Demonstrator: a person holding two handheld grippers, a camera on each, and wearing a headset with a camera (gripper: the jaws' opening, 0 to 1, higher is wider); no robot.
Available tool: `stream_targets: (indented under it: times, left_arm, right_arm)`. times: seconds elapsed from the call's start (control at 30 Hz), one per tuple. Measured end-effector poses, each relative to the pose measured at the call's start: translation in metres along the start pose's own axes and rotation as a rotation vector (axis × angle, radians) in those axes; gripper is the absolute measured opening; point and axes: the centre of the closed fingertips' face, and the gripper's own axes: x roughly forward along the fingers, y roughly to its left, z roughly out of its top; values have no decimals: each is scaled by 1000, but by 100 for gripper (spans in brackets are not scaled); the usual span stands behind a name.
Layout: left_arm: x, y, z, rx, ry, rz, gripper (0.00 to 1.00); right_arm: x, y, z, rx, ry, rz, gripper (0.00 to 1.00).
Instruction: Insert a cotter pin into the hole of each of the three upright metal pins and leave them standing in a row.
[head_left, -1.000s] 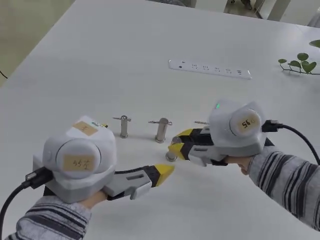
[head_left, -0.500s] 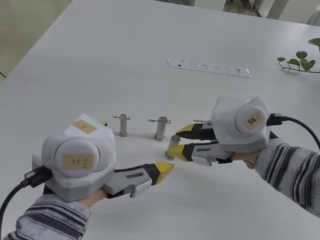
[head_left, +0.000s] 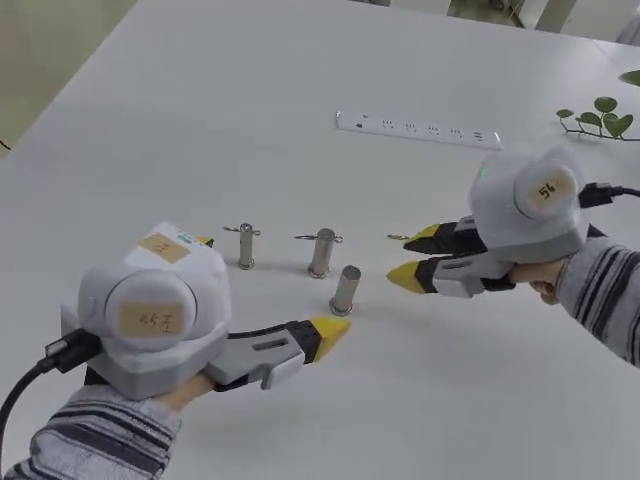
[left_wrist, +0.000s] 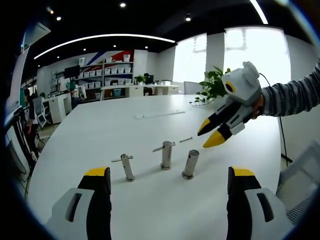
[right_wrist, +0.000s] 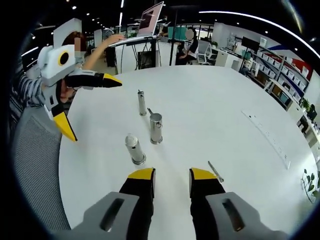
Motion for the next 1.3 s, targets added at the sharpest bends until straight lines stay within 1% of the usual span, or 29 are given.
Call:
stream_targets:
  times: [0.07, 0.2, 0.27, 0.3, 0.33, 0.37, 0.43, 0.5, 0.57, 0.63, 0.73, 0.83, 0.9, 1.07, 1.1, 1.13, 1.17, 1.23, 1.3]
  left_arm:
    - [0, 0, 0, -3, 1, 0, 97]
    - [0, 1, 2, -10, -12, 5, 97]
    - [0, 2, 3, -7, -13, 7, 97]
    - [0, 3, 2, -3, -9, 10, 97]
    - [0, 3, 2, -2, -8, 11, 97]
    - [0, 3, 1, -2, -7, 11, 97]
    - [0, 3, 1, -8, -4, 11, 97]
    - [0, 3, 0, -5, 1, 11, 97]
    - [1, 3, -1, -4, 3, 9, 96]
    - [1, 3, -1, -2, 5, 7, 95]
    - [0, 5, -1, -2, 6, 15, 95]
    - [-1, 7, -2, -8, 9, 19, 94]
    - [-1, 9, -2, -12, 10, 24, 94]
    - [-1, 9, -4, -12, 17, 26, 93]
    - [-1, 10, -4, -12, 20, 26, 93]
    - [-1, 9, -4, -14, 20, 25, 93]
    - [-1, 9, -4, -17, 18, 24, 93]
    - [0, 9, -5, -17, 23, 21, 92]
    - [0, 8, -7, -9, 32, 20, 92]
  right_arm:
    - [0, -8, -4, 9, 19, -6, 23]
    - [1, -23, -7, 22, 38, -14, 22]
    - [3, -31, -10, 36, 58, -14, 22]
    - [4, -33, -10, 30, 65, -17, 22]
    - [6, -37, -12, 3, 83, -17, 22]
    - [6, -38, -13, 0, 87, -17, 22]
    - [11, -47, -15, -6, 106, -23, 21]
    - [14, -53, -16, -11, 117, -19, 21]
    - [18, -56, -20, -23, 141, -4, 21]
    - [21, -60, -21, -23, 148, -3, 21]
    - [25, -65, -23, -23, 163, 3, 20]
    - [28, -67, -25, -8, 171, 21, 19]
    - [31, -68, -29, 10, 190, 37, 18]
    - [34, -72, -37, 12, 223, 44, 12]
    - [35, -72, -37, 21, 220, 48, 12]
    - [37, -75, -37, 38, 226, 30, 11]
    - [37, -75, -38, 28, 233, 31, 10]
    - [36, -70, -38, 35, 229, 58, 6]
    - [37, -72, -38, 22, 235, 47, 3]
